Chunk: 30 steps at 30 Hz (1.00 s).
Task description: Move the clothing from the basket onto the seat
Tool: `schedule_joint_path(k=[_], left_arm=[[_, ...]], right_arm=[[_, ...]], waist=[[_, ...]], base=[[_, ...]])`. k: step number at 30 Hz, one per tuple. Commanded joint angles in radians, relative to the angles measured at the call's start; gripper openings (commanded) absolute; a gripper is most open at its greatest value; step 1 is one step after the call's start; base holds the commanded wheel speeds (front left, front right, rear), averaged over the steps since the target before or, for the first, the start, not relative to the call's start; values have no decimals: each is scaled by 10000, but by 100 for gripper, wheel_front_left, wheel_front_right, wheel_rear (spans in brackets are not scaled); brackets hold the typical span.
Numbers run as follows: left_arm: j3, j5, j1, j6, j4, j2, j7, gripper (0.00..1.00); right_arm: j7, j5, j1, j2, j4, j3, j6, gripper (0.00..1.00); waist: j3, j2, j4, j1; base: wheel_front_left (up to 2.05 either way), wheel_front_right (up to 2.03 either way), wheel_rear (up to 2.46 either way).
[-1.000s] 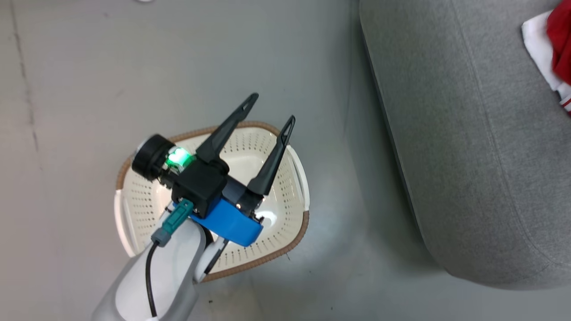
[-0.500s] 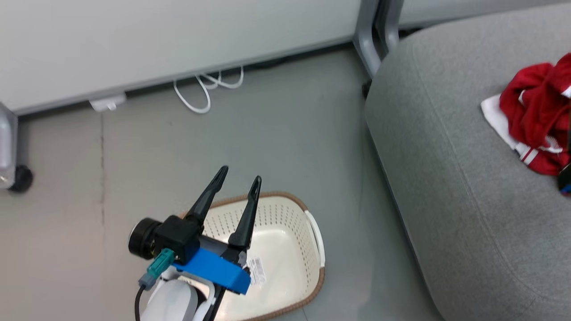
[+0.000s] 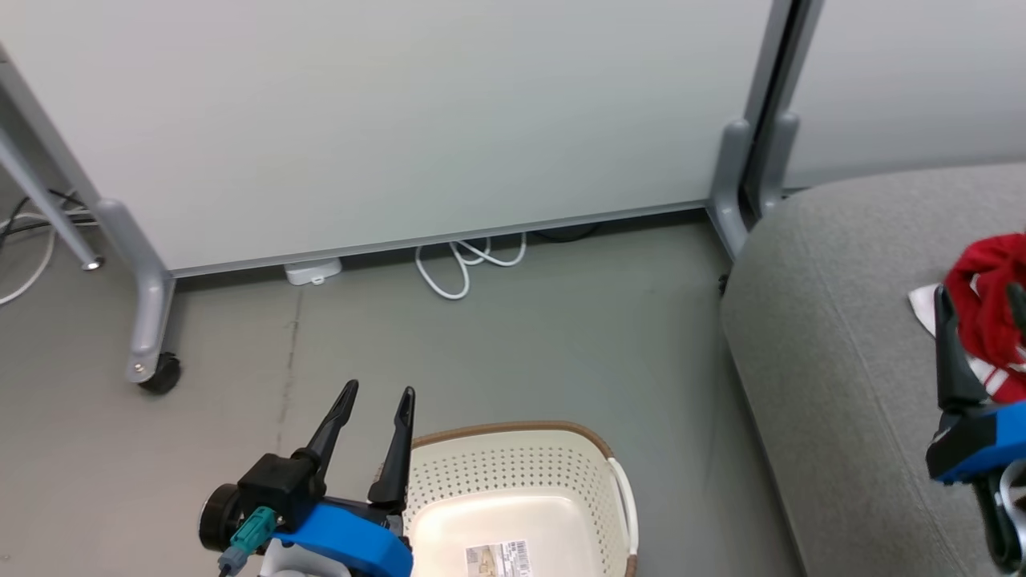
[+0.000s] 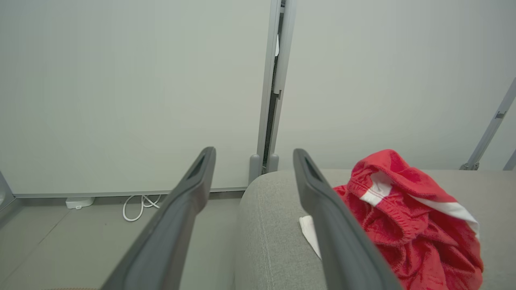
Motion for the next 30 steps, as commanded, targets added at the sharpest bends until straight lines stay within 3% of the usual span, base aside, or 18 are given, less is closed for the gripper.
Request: schedule_joint_path(k=[1, 13, 30], left_arm=[[151, 80, 76, -18, 98, 8, -47, 100], [839, 233, 228, -16, 576, -60, -47, 100], [1002, 221, 323, -16, 1115, -138, -47, 100]], right_arm=[[37, -168, 484, 291, -348, -101, 1, 100], [-53, -652, 2099, 1642, -1210, 69, 1, 100], [-208, -711, 2589, 2012, -886, 413, 1, 100]], waist=[[-243, -1, 422, 3], [-339, -1, 1090, 3], [-364, -1, 1187, 3]], base=[[0, 0, 0], [0, 0, 0], [0, 0, 0]])
